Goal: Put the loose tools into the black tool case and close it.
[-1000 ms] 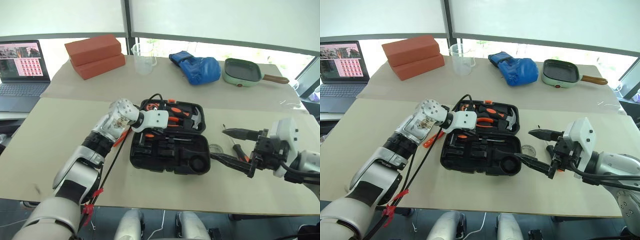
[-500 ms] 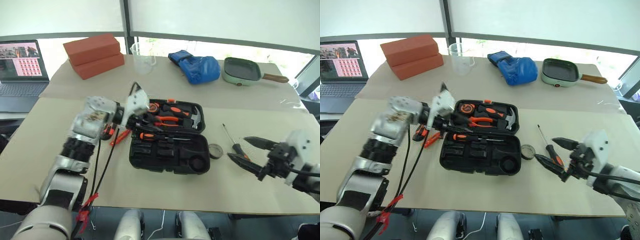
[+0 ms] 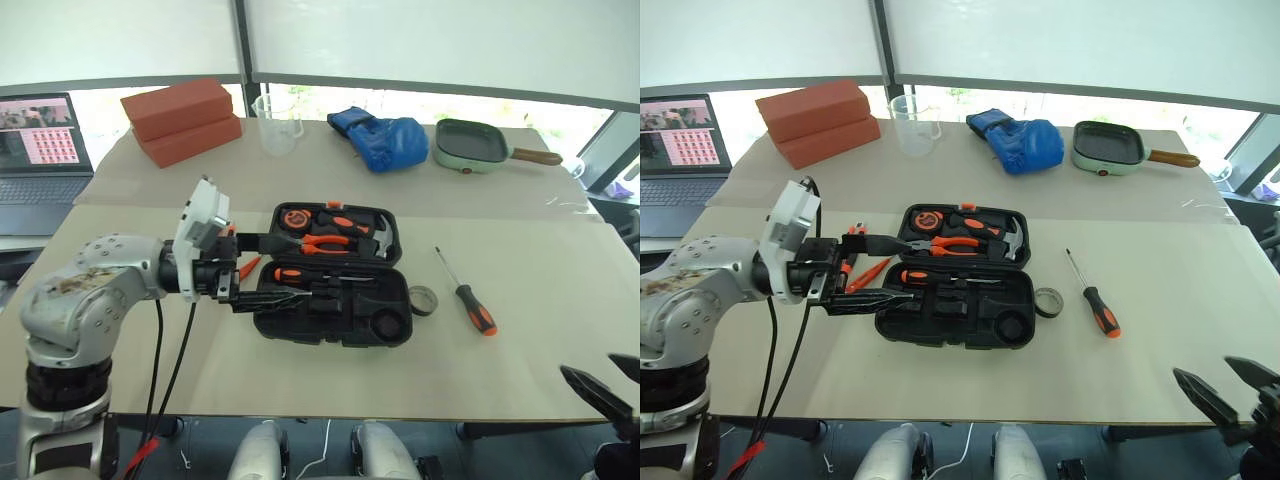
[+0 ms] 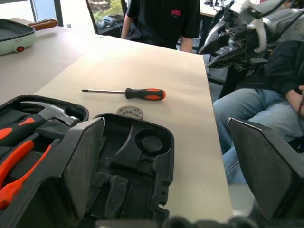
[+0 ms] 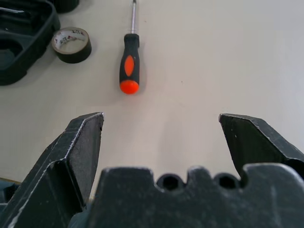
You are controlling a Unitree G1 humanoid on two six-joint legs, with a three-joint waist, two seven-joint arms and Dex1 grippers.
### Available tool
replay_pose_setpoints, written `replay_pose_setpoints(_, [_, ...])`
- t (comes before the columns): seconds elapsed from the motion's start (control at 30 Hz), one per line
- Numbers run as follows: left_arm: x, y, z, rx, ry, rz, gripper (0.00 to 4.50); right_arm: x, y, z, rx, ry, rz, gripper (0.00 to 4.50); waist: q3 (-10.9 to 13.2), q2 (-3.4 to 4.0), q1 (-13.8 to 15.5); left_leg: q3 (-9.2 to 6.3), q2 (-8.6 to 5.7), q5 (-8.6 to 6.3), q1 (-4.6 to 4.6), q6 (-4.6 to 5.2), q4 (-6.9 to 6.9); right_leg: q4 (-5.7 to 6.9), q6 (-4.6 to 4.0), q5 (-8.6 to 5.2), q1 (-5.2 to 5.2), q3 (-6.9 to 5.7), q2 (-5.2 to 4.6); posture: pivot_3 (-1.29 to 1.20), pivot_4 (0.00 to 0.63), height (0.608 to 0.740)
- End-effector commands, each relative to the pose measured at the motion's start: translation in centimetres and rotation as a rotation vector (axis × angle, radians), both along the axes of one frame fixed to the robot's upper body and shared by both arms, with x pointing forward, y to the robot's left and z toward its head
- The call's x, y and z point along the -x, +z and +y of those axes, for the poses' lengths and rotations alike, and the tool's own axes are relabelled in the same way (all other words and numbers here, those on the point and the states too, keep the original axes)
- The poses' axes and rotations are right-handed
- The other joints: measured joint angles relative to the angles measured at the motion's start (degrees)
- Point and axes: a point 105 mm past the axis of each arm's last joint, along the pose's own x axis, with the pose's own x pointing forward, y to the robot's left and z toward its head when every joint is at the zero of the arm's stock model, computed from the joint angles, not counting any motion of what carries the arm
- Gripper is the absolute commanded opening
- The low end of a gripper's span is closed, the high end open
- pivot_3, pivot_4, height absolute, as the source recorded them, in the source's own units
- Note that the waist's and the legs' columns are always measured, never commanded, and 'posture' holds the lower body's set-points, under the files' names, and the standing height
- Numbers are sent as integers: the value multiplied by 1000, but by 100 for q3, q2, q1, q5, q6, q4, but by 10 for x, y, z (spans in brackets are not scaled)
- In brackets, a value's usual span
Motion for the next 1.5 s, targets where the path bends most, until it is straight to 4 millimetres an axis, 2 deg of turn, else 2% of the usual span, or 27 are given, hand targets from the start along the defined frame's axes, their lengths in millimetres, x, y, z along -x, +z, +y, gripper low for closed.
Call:
replay_pose_setpoints(0.03, [9, 5, -4, -22, -28, -45, 4463, -28, -9, 11, -2, 30, -3, 4500, 1, 3, -3, 0, -2, 0, -1, 0, -2, 0, 0, -1, -1, 1, -1, 0, 150, 738])
replay_pose_setpoints(0.1, [9, 3, -3, -46, -12, -64, 4463, -51, -24, 15, 23, 35, 15, 4500, 1, 1, -16, 1, -8, 0, 1, 0, -5, 0, -1, -2, -1, 0, 2, 0, 150, 738])
replay_pose_setpoints(0.23, [7, 0, -3, -68, 18, -91, 4463, -78, -40, 28, 5, 51, 21, 4500, 3, 6, 34, 4, -13, 0, -5, 0, -11, 0, -1, -6, -8, -3, 1, 0, 150, 738])
replay_pose_setpoints(0.3, [6, 1, -5, -68, 32, -106, 4463, -89, -47, 37, -6, 71, 24, 4500, 3, 7, 43, 5, -11, 0, -6, 0, -11, -1, -2, -8, -8, -4, 2, 0, 150, 738])
replay_pose_setpoints(0.43, [4, 4, -5, -67, 54, -126, 4463, -101, -68, 35, 28, 33, 63, 4500, 3, 6, 63, 5, -13, 0, -11, 0, -10, -3, 1, -8, -9, -4, 0, 0, 150, 738])
replay_pose_setpoints(0.53, [4, 6, -3, -70, 72, -132, 4500, -104, -75, 35, 25, 14, 66, 3820, 2, 4, 54, 7, -13, 0, -7, 0, -10, -4, 2, -7, -6, -3, 0, 0, 150, 738])
replay_pose_setpoints(0.6, [3, 7, -3, -67, 83, -135, 4500, -105, -76, 34, 18, -5, 45, 3061, 2, 3, 47, 7, -11, 0, -5, 0, -10, -4, 2, -7, -4, -3, 1, 0, 150, 738])
replay_pose_setpoints(0.7, [2, 7, -5, -61, 97, -138, 4500, -109, -70, 29, -6, -79, -22, 2139, 1, 1, 35, 7, -9, 0, -2, 0, -11, -4, 2, -7, -2, -3, 2, 0, 150, 738])
replay_pose_setpoints(0.73, [3, 7, -5, -60, 99, -135, 4500, -108, -68, 29, -21, -85, -34, 1683, 1, 2, 26, 7, -9, 0, -3, 0, -11, -3, 2, -7, -3, -3, 2, 0, 150, 738])
replay_pose_setpoints(0.8, [4, 6, -4, -62, 99, -127, 4500, -104, -60, 30, -43, -76, -58, 1087, 1, 2, 12, 8, -9, 0, -3, 0, -12, -2, 2, -7, -4, -1, 1, 0, 150, 738])
replay_pose_setpoints(0.83, [5, 6, -4, -64, 98, -124, 4500, -103, -53, 31, -47, -62, -84, 1051, 2, 3, 7, 8, -9, 0, -3, 0, -13, -2, 2, -7, -5, -1, 1, 0, 150, 738])
replay_pose_setpoints(0.97, [6, 2, -4, -74, 91, -98, 4500, -107, -2, 46, -33, 130, -223, 1054, 12, 19, 0, 10, -9, 0, -6, 0, -13, -2, 4, -6, -8, 1, -2, 0, 150, 738])
replay_pose_setpoints(1.03, [8, -1, -3, -91, 88, -86, 4500, -109, 21, 65, -25, 299, -255, 1054, 16, 25, -37, 17, -10, 0, -3, 0, -12, -3, 8, -4, -8, 8, -1, 0, 150, 738])
replay_pose_setpoints(1.13, [10, -8, 5, -138, 94, -69, 4500, -110, 38, 96, -4, 564, -248, 1054, 16, 24, -55, 16, -5, -1, 3, 0, -19, -3, 1, -6, -8, 9, 8, 0, 150, 738])
replay_pose_setpoints(1.23, [15, -18, 14, -204, 97, -61, 4500, -110, 42, 128, 42, 830, -205, 1054, 19, 20, -34, 15, -3, -1, 6, -1, -33, -4, -8, -12, -12, 4, 12, 0, 150, 738])
replay_pose_setpoints(1.33, [13, -22, 18, -232, 113, -86, 4500, -119, 39, 149, 81, 978, -175, 1054, 27, 21, -24, 18, -5, -1, 4, -2, -37, -7, -11, -13, -18, 1, 6, 0, 150, 738])
replay_pose_setpoints(1.43, [4, -21, 18, -210, 158, -110, 4500, -139, 22, 177, 197, 1115, -144, 1054, 31, 17, 35, 14, -6, 0, -2, -2, -36, -24, -8, -11, -14, -9, 3, 0, 150, 738])
replay_pose_setpoints(1.5, [3, -20, 18, -198, 173, -108, 4500, -147, 11, 182, 274, 1159, -125, 1054, 33, 17, 22, 20, -6, 0, -8, -2, -35, -40, -2, 1, -14, -5, 4, 0, 150, 738])
